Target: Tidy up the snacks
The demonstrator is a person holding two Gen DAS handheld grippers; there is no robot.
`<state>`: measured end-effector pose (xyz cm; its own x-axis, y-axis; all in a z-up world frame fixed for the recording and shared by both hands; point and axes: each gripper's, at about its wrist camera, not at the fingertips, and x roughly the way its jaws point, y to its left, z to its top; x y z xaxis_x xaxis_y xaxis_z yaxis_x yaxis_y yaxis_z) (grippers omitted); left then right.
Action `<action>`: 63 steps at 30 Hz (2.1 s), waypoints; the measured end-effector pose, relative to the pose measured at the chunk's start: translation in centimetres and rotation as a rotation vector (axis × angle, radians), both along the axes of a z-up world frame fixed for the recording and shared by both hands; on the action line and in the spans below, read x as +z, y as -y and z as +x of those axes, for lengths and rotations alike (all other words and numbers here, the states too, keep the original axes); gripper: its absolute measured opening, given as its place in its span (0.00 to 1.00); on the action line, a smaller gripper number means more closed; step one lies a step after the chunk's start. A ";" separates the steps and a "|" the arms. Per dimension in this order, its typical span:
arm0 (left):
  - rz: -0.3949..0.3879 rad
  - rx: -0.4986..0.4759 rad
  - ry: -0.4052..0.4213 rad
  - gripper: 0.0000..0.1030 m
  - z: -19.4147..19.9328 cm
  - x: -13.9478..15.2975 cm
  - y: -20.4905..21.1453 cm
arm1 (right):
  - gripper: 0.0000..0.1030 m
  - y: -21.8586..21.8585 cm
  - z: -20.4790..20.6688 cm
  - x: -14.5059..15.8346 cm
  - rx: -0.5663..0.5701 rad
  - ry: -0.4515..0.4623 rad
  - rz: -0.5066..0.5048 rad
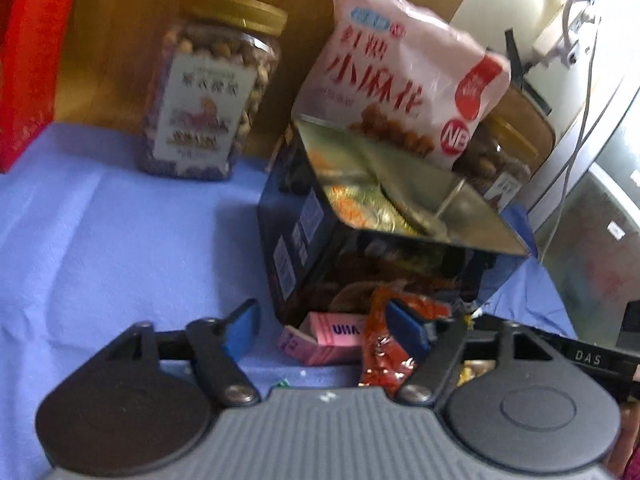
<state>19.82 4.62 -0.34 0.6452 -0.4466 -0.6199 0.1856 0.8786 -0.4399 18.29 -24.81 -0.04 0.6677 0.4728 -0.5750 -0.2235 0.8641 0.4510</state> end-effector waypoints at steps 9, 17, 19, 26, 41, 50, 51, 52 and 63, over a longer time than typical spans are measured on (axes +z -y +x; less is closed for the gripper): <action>0.008 -0.100 -0.008 0.65 -2.0 0.0 3.0 | 0.48 -4.3 -0.9 -0.1 0.135 0.019 -0.073; 0.054 -0.162 0.013 0.65 -8.1 0.2 3.1 | 0.48 -5.6 -7.8 0.7 0.215 0.118 -0.220; 0.071 -0.168 0.016 0.64 -9.2 0.3 3.0 | 0.48 -5.8 -9.7 0.8 0.247 0.136 -0.254; -0.006 -0.133 0.046 0.67 -12.0 2.1 0.6 | 0.47 -6.9 -13.8 1.7 0.255 0.243 -0.345; 0.069 -0.218 0.059 0.85 -16.9 1.4 2.0 | 0.52 -10.3 -17.3 0.2 0.372 0.215 -0.398; -0.069 -0.208 -0.028 0.66 -14.9 -0.1 1.6 | 0.70 -9.6 -15.8 -0.5 0.330 0.204 -0.332; -0.073 -0.218 -0.038 0.58 -14.8 -0.3 1.7 | 0.69 -10.2 -16.1 -0.6 0.339 0.223 -0.356; -0.063 -0.211 -0.039 0.49 -14.9 -0.4 1.8 | 0.68 -10.9 -16.5 -0.7 0.340 0.242 -0.380; -0.104 -0.181 0.034 0.23 -15.5 1.5 0.7 | 0.24 -12.3 -18.7 0.3 0.355 0.426 -0.428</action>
